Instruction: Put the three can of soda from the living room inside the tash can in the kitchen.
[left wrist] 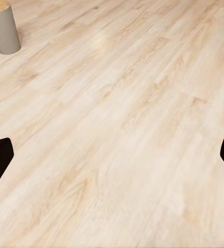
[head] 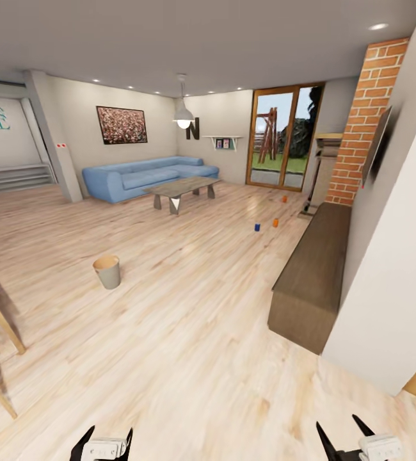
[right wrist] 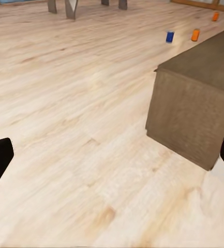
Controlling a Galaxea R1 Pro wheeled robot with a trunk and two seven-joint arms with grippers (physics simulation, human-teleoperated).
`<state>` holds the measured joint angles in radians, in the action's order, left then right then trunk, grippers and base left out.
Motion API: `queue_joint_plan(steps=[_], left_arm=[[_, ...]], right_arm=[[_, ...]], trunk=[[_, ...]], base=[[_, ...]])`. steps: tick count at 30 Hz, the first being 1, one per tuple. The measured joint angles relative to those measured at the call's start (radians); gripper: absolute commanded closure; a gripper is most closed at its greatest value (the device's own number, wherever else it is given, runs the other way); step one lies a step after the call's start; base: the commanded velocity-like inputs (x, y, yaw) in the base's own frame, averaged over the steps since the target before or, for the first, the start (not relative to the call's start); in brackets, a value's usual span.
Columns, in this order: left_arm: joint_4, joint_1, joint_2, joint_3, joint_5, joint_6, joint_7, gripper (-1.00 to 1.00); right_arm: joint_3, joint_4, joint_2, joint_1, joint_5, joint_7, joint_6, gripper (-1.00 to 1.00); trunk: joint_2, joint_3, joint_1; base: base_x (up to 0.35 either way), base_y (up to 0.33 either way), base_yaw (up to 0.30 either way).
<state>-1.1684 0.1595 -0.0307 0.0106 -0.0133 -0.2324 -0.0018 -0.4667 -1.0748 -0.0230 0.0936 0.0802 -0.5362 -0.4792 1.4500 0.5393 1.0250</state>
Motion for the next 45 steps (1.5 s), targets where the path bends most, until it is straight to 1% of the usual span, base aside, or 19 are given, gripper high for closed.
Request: queue_joint_plan(steps=[4,16,28,45], left_arm=[[0.001,0.0,0.0,-0.003,0.0,0.002,-0.001,-1.0],[0.001,0.0,0.0,-0.006,0.001,0.002,-0.002,-1.0],[0.001,0.0,0.0,-0.009,0.001,0.001,-0.001,-1.0],[0.0,0.0,0.0,-0.009,0.003,0.001,0.0,-1.0]], right_arm=[[0.0,0.001,0.0,0.0,0.014,0.0,0.0,-1.0],[0.0,0.001,0.001,0.0,0.029,-0.001,-0.001,-1.0],[0.0,0.001,0.002,0.0,0.032,-0.001,-0.002,-1.0],[0.002,0.001,0.002,0.0,0.03,-0.001,-0.002,-1.0]], trunk=[[0.0,0.0,0.0],[0.0,0.0,0.0],[0.0,0.0,0.0],[0.0,0.0,0.0]], base=[[0.301,-0.05,0.05],[0.319,0.013,0.016],[0.313,0.108,0.141],[0.226,0.017,0.01]])
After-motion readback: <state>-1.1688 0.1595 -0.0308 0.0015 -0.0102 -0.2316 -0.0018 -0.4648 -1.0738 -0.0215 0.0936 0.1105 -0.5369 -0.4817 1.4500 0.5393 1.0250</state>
